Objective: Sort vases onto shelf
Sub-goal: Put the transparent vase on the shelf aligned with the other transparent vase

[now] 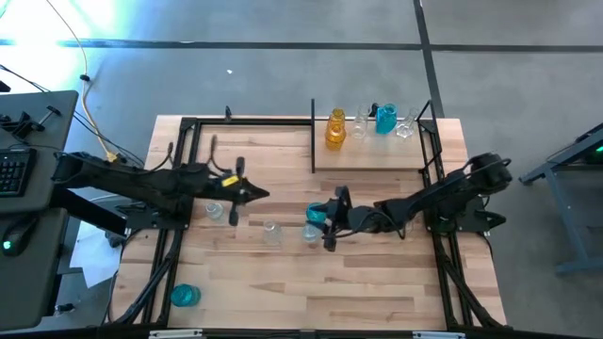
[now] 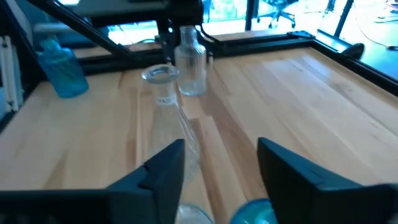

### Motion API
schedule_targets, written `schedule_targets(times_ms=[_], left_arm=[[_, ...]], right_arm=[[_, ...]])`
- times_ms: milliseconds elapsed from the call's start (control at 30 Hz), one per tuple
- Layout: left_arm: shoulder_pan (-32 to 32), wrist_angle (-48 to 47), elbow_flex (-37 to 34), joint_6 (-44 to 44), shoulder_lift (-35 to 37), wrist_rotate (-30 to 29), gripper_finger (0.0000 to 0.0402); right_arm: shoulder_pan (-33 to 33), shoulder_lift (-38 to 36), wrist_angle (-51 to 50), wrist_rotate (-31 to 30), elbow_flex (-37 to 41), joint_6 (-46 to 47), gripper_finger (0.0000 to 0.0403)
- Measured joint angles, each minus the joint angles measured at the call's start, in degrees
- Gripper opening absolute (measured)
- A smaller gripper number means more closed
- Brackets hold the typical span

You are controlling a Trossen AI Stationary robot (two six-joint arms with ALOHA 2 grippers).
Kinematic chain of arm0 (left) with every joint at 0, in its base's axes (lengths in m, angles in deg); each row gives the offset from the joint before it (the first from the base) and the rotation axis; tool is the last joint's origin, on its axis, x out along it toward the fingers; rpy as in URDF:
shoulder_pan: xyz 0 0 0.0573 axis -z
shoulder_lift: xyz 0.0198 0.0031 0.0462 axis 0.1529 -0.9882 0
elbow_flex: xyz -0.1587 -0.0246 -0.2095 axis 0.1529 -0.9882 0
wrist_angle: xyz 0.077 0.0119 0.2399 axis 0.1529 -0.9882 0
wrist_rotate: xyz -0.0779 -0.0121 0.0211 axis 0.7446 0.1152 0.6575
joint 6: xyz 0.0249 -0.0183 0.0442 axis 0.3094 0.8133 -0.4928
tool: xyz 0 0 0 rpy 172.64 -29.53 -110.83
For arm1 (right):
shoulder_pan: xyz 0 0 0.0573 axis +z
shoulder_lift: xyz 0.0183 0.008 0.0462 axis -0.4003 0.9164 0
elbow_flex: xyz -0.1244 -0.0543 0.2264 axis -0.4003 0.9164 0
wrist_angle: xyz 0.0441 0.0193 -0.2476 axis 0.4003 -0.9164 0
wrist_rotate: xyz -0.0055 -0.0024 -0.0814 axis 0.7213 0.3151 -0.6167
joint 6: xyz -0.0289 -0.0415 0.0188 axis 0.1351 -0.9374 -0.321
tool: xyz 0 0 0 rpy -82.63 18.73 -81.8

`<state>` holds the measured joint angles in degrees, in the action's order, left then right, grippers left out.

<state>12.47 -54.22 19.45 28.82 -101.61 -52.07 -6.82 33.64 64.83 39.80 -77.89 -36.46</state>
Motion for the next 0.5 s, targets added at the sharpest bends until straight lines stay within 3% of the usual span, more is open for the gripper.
schedule_targets(times_ms=[233, 500], left_arm=[[-1.7, 5.3, -4.9, 0.1, 4.3, -0.8, 0.0001], [-2.3, 5.2, -5.0, 0.2, 5.2, -0.8, 0.0]], right_arm=[[-0.3, 6.4, 6.4, 0.5, -4.8, 0.2, 0.0274], [-0.5, 16.0, 4.4, 0.9, -17.6, 1.4, 0.0288]])
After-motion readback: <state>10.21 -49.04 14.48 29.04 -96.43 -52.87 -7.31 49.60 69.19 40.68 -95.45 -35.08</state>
